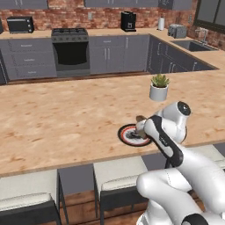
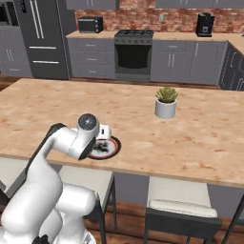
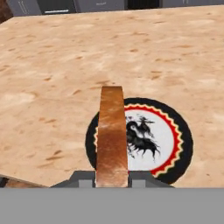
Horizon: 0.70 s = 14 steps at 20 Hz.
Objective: Start the toaster. Once the lever pops up, take the bread to the plate on the dining counter.
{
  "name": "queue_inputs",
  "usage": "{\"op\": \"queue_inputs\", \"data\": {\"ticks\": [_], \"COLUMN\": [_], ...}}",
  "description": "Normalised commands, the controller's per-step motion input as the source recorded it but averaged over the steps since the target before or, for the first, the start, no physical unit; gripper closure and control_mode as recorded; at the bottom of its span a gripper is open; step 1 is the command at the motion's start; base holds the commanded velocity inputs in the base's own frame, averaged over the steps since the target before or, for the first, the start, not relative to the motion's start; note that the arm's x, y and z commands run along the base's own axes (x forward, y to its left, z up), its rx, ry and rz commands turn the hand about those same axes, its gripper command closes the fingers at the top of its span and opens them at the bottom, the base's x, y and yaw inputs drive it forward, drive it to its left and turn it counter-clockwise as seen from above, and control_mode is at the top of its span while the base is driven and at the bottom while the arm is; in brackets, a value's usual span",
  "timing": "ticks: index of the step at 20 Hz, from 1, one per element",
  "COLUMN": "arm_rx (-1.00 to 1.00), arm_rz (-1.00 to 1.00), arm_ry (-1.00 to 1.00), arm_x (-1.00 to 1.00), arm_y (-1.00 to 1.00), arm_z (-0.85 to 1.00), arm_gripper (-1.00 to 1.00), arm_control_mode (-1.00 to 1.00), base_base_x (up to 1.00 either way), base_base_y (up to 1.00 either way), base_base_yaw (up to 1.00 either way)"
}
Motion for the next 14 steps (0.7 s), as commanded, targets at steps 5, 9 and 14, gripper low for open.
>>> {"op": "queue_inputs", "data": {"ticks": [5,9,14], "arm_rx": [0.00,0.00,0.00], "arm_rz": [0.00,0.00,0.00], "arm_ry": [0.00,0.00,-0.01], "arm_x": [0.41,0.32,0.32], "arm_y": [0.00,0.03,0.00], "arm_z": [-0.33,-0.12,-0.01], "arm_gripper": [1.00,1.00,1.00], "arm_control_mode": [-1.00,-1.00,-1.00], "base_base_x": [0.00,0.00,0.00], "base_base_y": [0.00,0.00,0.00], "base_base_yaw": [0.00,0.00,0.00]}}
